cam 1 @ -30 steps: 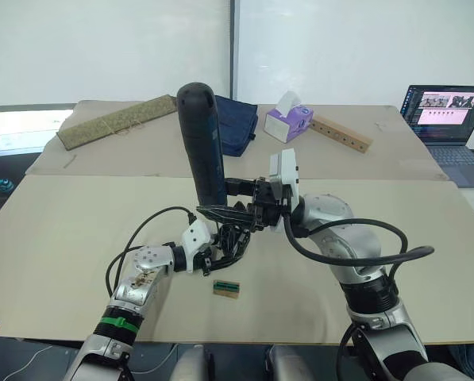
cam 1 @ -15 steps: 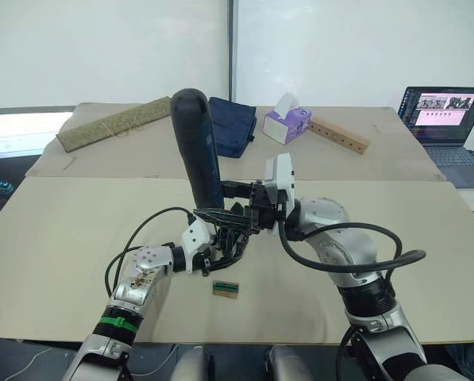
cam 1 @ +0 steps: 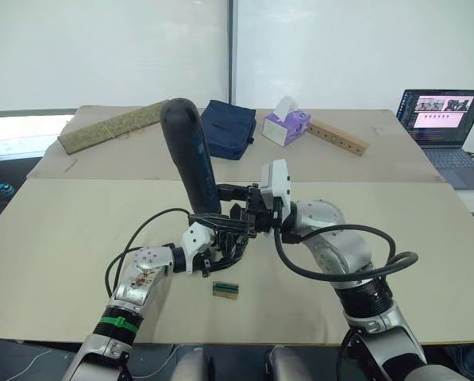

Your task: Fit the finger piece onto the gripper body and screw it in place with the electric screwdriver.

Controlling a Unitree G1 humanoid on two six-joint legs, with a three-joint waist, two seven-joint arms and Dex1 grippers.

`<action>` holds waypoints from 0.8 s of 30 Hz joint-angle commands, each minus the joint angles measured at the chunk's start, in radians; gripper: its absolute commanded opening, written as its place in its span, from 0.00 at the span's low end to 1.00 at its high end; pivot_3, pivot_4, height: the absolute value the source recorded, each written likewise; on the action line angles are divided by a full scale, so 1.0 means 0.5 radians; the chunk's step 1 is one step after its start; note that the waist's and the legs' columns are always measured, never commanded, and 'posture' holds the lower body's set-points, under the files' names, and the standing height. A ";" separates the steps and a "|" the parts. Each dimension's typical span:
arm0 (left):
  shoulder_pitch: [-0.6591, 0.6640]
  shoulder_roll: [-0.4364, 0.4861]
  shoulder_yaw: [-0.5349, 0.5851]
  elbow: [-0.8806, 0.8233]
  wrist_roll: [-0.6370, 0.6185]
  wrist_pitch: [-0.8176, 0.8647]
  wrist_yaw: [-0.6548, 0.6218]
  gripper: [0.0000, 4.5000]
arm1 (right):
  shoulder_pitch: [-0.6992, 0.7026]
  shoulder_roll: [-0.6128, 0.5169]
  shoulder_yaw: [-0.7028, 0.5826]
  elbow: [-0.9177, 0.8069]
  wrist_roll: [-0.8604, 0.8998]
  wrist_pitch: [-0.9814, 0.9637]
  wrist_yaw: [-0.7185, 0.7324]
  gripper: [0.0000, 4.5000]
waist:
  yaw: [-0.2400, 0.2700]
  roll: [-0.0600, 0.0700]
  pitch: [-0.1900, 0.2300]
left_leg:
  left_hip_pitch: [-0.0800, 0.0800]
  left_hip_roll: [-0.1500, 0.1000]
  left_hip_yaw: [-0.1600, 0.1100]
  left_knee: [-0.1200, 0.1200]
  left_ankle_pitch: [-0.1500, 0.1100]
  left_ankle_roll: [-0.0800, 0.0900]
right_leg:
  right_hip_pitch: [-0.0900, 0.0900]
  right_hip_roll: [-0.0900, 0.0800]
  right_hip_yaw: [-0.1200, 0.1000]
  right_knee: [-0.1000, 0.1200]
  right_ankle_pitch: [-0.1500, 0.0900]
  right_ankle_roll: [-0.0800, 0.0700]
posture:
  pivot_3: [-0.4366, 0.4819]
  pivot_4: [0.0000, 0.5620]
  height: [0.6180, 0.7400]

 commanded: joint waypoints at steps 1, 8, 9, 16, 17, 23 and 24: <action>0.055 0.019 -0.048 0.016 0.012 0.048 -0.034 0.51 | 0.095 -0.071 0.092 0.157 -0.149 0.028 0.018 0.43 | 0.000 0.000 -0.005 | 0.000 0.000 0.000 0.000 0.000 0.000 | 0.000 0.000 0.000 0.000 0.000 0.000 | 0.48 0.27 1.00; 0.056 0.026 -0.045 0.010 0.013 0.055 -0.037 0.51 | 0.087 -0.065 0.100 0.149 -0.133 -0.017 0.045 0.43 | -0.002 -0.001 -0.018 | 0.010 0.001 0.000 -0.011 0.000 0.000 | 0.009 0.000 0.000 -0.012 0.000 -0.001 | 0.48 0.27 1.00; 0.057 0.028 -0.045 0.010 0.012 0.055 -0.037 0.51 | 0.076 -0.061 0.101 0.136 -0.119 -0.006 0.046 0.43 | -0.002 -0.001 -0.018 | 0.010 0.001 0.000 -0.012 0.000 0.000 | 0.009 0.000 0.000 -0.013 0.000 -0.001 | 0.48 0.27 1.00; 0.074 0.034 -0.049 -0.010 0.010 0.060 -0.038 0.51 | 0.009 -0.008 0.095 0.100 -0.033 0.055 0.044 0.43 | -0.006 -0.001 -0.018 | 0.009 0.002 0.000 -0.013 0.000 0.000 | 0.008 -0.001 0.000 -0.014 0.000 -0.001 | 0.48 0.27 1.00; 0.075 0.034 -0.049 -0.012 0.010 0.060 -0.037 0.51 | 0.004 0.001 0.090 0.099 -0.022 0.066 0.040 0.43 | -0.007 -0.001 -0.018 | 0.009 0.002 0.000 -0.013 0.000 0.000 | 0.007 -0.001 0.000 -0.014 0.000 -0.001 | 0.48 0.27 1.00; 0.089 0.035 -0.046 -0.010 0.013 0.048 -0.033 0.51 | 0.007 -0.013 0.088 0.146 -0.053 0.050 0.065 0.43 | -0.009 -0.001 -0.018 | 0.009 0.002 0.000 -0.017 0.000 0.000 | 0.007 -0.002 0.000 -0.016 0.000 -0.002 | 0.48 0.27 1.00; 0.091 0.035 -0.046 -0.011 0.013 0.047 -0.033 0.51 | 0.008 -0.014 0.085 0.146 -0.053 0.049 0.067 0.43 | -0.009 -0.001 -0.018 | 0.009 0.002 0.000 -0.017 0.000 0.000 | 0.007 -0.002 0.000 -0.016 0.000 -0.002 | 0.48 0.27 1.00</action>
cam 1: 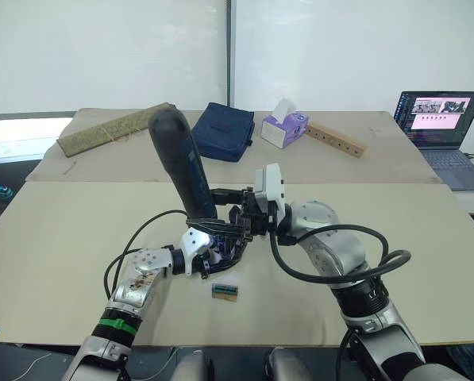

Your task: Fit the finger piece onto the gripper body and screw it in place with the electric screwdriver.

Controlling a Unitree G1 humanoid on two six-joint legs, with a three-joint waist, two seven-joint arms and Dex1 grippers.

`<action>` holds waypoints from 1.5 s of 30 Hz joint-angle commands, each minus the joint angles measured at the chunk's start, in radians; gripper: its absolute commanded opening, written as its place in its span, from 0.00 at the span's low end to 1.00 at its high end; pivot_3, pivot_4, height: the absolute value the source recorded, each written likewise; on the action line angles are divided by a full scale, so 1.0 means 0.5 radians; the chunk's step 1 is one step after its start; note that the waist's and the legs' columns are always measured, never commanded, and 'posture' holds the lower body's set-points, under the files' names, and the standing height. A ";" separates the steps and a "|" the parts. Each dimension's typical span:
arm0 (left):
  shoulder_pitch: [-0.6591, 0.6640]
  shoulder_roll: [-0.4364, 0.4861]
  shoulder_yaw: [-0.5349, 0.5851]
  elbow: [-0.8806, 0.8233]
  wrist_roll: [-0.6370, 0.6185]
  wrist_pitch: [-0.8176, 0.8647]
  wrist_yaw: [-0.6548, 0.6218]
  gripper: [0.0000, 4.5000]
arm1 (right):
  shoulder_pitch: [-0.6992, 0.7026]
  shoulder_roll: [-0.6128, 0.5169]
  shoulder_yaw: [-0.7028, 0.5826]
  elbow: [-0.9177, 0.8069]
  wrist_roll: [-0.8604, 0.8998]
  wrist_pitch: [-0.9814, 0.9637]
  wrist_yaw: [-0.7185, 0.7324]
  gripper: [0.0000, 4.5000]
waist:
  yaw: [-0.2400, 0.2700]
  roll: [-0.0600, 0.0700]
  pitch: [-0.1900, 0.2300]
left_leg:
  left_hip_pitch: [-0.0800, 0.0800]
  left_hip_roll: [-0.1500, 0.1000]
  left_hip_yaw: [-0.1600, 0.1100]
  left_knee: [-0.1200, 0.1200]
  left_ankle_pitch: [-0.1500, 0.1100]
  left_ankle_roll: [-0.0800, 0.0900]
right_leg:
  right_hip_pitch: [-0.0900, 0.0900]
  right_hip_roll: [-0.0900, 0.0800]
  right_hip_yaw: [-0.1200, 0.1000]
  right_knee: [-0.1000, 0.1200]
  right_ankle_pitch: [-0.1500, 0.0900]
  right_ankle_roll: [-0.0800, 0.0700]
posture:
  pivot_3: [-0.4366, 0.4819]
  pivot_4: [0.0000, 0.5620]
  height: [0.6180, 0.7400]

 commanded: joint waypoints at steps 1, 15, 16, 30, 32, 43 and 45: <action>0.065 0.024 -0.045 0.015 0.015 0.026 -0.034 0.51 | 0.041 -0.031 0.023 0.086 -0.054 0.069 0.009 0.43 | -0.001 0.000 0.000 | 0.000 0.000 0.000 0.000 0.000 0.000 | 0.000 0.000 0.000 0.000 0.000 0.000 | 0.48 0.27 1.00; 0.053 0.005 -0.047 0.085 0.023 -0.027 -0.028 0.51 | 0.065 -0.067 -0.005 0.145 -0.078 0.074 0.023 0.43 | -0.004 0.000 0.000 | 0.000 0.001 0.000 -0.002 0.000 0.000 | 0.000 -0.002 0.000 -0.001 0.000 -0.001 | 0.48 0.27 1.00; 0.053 0.005 -0.047 0.092 0.023 -0.032 -0.028 0.51 | 0.070 -0.068 0.000 0.150 -0.084 0.079 0.017 0.43 | -0.003 0.000 0.000 | 0.000 0.001 0.000 -0.002 0.000 0.000 | 0.000 -0.002 0.000 -0.001 0.000 -0.001 | 0.48 0.27 1.00; 0.050 0.006 -0.040 0.158 0.040 -0.079 -0.010 0.51 | -0.056 -0.025 -0.212 -0.096 0.223 0.035 0.126 0.43 | -0.001 -0.001 -0.005 | -0.003 0.001 0.000 -0.006 0.000 0.000 | -0.005 -0.010 0.000 -0.002 -0.001 -0.004 | 0.48 0.27 1.00; 0.045 0.007 -0.034 0.164 0.043 -0.078 0.000 0.51 | -0.104 -0.049 -0.255 -0.157 0.284 0.069 0.158 0.43 | 0.005 -0.001 -0.005 | -0.014 0.000 0.000 -0.006 0.000 0.000 | -0.015 -0.013 -0.001 -0.001 0.000 -0.004 | 0.48 0.27 1.00; 0.021 -0.027 -0.012 0.156 0.027 0.009 0.081 0.51 | -0.173 -0.204 -0.346 -0.313 0.486 0.232 0.291 0.43 | 0.017 -0.001 -0.004 | -0.028 -0.004 0.000 -0.007 0.003 -0.002 | -0.030 -0.026 -0.003 -0.001 0.001 -0.003 | 0.48 0.27 1.00; 0.024 -0.033 0.002 0.143 0.011 0.064 0.095 0.51 | -0.185 -0.220 -0.373 -0.355 0.557 0.280 0.289 0.43 | 0.017 -0.001 -0.004 | -0.028 -0.004 0.000 -0.007 0.005 0.000 | -0.030 -0.027 -0.004 -0.001 0.001 -0.003 | 0.48 0.27 1.00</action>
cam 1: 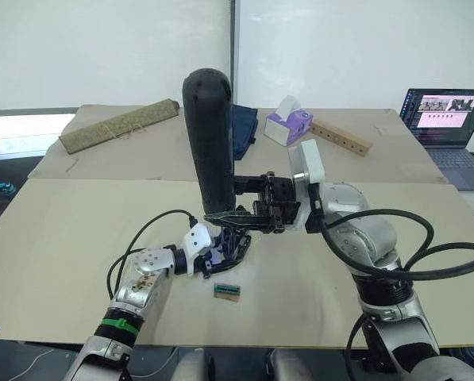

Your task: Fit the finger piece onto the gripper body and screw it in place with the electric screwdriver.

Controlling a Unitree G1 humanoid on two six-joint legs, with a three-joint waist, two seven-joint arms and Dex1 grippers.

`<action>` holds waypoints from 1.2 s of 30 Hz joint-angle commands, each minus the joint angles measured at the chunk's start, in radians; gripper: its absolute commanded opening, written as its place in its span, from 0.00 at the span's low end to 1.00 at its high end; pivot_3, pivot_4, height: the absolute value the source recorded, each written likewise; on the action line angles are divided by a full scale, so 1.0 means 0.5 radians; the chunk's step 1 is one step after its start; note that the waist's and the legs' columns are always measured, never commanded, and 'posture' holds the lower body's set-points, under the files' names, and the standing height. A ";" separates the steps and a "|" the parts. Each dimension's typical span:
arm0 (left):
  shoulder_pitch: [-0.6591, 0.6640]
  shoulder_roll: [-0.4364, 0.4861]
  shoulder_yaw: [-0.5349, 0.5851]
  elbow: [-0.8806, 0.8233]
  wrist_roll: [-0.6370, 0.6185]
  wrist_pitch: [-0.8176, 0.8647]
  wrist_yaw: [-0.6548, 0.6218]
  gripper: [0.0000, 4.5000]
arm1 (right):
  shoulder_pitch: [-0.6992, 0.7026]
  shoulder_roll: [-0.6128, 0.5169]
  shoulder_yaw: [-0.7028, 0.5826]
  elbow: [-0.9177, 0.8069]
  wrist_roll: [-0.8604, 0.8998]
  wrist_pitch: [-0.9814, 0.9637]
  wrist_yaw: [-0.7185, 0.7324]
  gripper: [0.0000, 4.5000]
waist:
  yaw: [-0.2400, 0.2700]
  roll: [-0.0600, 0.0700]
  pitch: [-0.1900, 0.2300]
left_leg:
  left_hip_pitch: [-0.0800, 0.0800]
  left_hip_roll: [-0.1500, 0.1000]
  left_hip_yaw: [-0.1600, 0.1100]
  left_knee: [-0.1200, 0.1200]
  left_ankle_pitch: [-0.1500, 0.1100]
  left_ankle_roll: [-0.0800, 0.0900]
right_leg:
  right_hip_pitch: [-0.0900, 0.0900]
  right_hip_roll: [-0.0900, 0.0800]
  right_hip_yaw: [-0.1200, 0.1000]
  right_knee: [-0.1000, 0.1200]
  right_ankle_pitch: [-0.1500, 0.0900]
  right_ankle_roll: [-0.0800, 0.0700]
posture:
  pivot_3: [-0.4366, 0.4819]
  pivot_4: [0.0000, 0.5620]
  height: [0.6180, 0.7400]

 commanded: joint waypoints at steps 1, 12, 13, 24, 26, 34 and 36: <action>0.039 -0.001 0.008 0.080 0.014 0.151 0.077 0.51 | -0.067 -0.013 -0.132 -0.171 0.192 0.068 -0.006 0.43 | 0.000 0.000 0.000 | 0.000 0.000 0.000 0.000 0.001 0.001 | 0.000 0.000 -0.001 0.000 0.000 0.000 | 0.48 0.27 1.00; 0.124 0.132 0.107 -0.031 -0.077 0.134 -0.013 1.00 | -0.230 -0.398 -0.563 -0.404 0.851 0.588 -0.252 0.43 | -0.018 -0.001 0.001 | -0.001 0.002 -0.001 -0.003 0.001 0.001 | -0.001 -0.003 0.001 -0.001 0.001 0.000 | 0.48 0.27 1.00; 0.141 0.150 0.120 -0.046 -0.100 0.126 -0.033 1.00 | -0.227 -0.451 -0.600 -0.400 0.889 0.621 -0.264 0.43 | -0.021 -0.001 0.002 | 0.000 0.003 -0.001 -0.004 0.001 0.001 | -0.001 -0.004 0.002 -0.002 0.001 -0.001 | 0.48 0.27 1.00; 0.339 0.360 0.440 -0.126 -0.489 -0.129 -0.466 1.00 | 0.016 -1.114 -0.934 -0.234 0.961 0.878 -0.140 0.43 | -0.009 0.000 0.004 | -0.031 0.004 -0.002 -0.010 0.002 0.001 | -0.032 -0.017 0.005 -0.008 0.000 -0.003 | 0.48 0.27 1.00; 0.371 0.447 0.567 -0.133 -0.603 -0.154 -0.597 1.00 | 0.166 -1.365 -0.943 -0.152 0.856 0.977 -0.028 0.43 | 0.008 0.000 0.005 | -0.041 0.003 -0.002 -0.006 0.002 0.001 | -0.041 -0.016 0.002 -0.006 0.001 -0.002 | 0.48 0.27 1.00; 0.456 0.774 0.880 -0.432 -0.954 0.110 -0.816 1.00 | 0.383 -2.119 -0.291 0.494 0.070 1.293 0.011 0.43 | 0.030 0.009 0.013 | -0.047 -0.002 0.005 -0.004 0.002 0.001 | -0.041 -0.037 -0.006 -0.016 -0.007 -0.016 | 0.48 0.27 1.00; 0.466 0.812 0.917 -0.518 -0.999 0.195 -0.791 1.00 | 0.346 -2.130 -0.089 0.606 -0.145 1.256 0.040 0.43 | 0.022 0.012 0.015 | -0.047 -0.002 0.010 -0.004 0.003 0.002 | -0.042 -0.038 -0.006 -0.016 -0.006 -0.017 | 0.48 0.27 1.00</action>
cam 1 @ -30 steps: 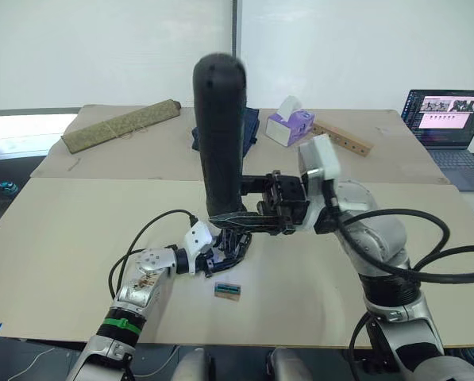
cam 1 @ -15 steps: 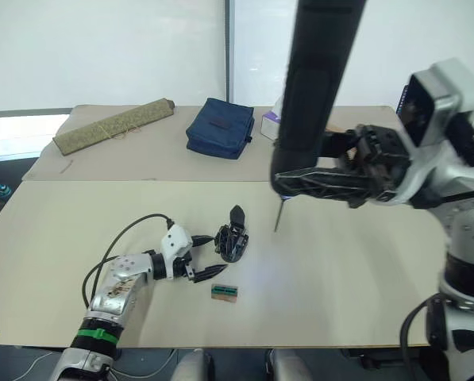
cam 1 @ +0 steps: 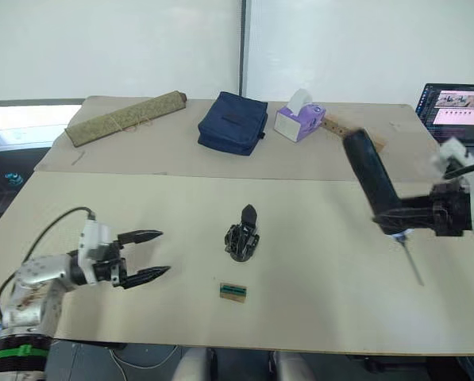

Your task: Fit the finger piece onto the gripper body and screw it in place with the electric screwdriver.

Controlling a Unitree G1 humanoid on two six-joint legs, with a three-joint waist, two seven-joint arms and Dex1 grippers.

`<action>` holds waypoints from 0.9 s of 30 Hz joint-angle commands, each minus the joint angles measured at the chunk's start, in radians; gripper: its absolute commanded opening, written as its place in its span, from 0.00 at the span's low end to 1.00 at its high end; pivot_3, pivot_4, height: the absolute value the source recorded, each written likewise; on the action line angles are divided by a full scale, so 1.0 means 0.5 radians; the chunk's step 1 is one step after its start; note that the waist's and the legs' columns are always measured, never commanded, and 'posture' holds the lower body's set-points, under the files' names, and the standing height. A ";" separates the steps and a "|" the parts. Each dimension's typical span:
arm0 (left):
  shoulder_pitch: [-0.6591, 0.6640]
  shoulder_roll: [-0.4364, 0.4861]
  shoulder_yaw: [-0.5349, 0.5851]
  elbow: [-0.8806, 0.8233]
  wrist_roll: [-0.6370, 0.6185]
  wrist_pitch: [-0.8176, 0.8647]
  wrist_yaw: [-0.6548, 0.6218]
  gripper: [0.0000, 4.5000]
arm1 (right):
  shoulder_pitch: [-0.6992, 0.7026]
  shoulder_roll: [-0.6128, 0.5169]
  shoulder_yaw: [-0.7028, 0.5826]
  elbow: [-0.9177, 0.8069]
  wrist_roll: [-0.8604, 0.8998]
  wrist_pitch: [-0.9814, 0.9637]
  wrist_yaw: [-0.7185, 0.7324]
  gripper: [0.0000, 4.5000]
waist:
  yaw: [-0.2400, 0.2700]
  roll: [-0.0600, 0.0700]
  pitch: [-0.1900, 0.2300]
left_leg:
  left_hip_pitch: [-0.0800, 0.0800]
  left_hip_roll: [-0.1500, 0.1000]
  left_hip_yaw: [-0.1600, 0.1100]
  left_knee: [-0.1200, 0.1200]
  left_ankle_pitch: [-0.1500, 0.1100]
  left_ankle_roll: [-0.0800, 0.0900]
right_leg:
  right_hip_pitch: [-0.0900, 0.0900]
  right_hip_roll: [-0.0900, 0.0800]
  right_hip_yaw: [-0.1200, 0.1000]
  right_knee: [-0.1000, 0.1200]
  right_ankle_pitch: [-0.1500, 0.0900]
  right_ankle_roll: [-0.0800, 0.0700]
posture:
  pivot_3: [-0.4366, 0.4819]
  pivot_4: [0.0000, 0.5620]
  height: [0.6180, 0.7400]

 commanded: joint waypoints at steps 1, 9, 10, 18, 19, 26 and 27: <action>0.011 0.079 0.086 -0.212 -0.137 0.177 0.028 1.00 | -0.084 -0.014 0.294 0.182 -0.395 -0.111 0.076 0.43 | -0.009 0.004 0.002 | 0.000 0.000 0.002 0.000 0.000 0.000 | -0.001 0.002 -0.001 0.001 0.001 0.001 | 0.48 0.27 1.00; -0.025 0.129 0.044 -0.324 -0.058 0.344 0.195 1.00 | -0.269 0.227 0.584 0.608 -0.876 -0.322 0.152 0.43 | -0.036 0.020 0.023 | 0.008 0.000 0.019 0.003 0.002 0.003 | -0.003 0.042 0.002 0.013 0.014 0.026 | 0.48 0.27 1.00; -0.033 0.123 0.033 -0.323 -0.029 0.327 0.213 1.00 | -0.279 0.249 0.595 0.640 -0.906 -0.340 0.166 0.43 | -0.036 0.019 0.023 | 0.011 0.000 0.022 0.004 0.002 0.003 | -0.002 0.046 0.004 0.014 0.014 0.025 | 0.48 0.27 1.00; -0.054 0.138 0.017 -0.312 0.040 0.304 0.232 1.00 | -0.269 0.306 0.560 0.750 -1.055 -0.422 0.274 0.80 | -0.023 0.016 0.025 | 0.015 0.007 0.034 0.015 0.002 0.002 | 0.002 0.061 0.011 0.017 0.018 0.023 | 0.48 0.27 1.00; -0.048 0.165 0.006 -0.302 0.073 0.326 0.239 1.00 | -0.269 0.299 0.531 0.758 -1.056 -0.439 0.280 0.87 | -0.024 0.015 0.026 | 0.015 0.008 0.035 0.016 0.002 0.002 | 0.003 0.061 0.011 0.017 0.019 0.022 | 0.48 0.27 1.00; -0.043 0.177 0.046 -0.168 0.238 0.243 0.378 1.00 | -0.161 0.173 0.132 0.718 -0.937 -0.704 0.357 1.00 | -0.022 0.014 0.026 | 0.015 0.009 0.037 0.019 0.002 0.002 | 0.003 0.062 0.013 0.017 0.021 0.023 | 0.48 0.27 1.00; -0.039 0.172 0.058 -0.125 0.274 0.180 0.392 1.00 | -0.114 0.183 -0.005 0.673 -0.869 -0.824 0.389 1.00 | -0.021 0.014 0.026 | 0.015 0.008 0.037 0.019 0.002 0.002 | 0.002 0.062 0.013 0.017 0.021 0.023 | 0.48 0.27 1.00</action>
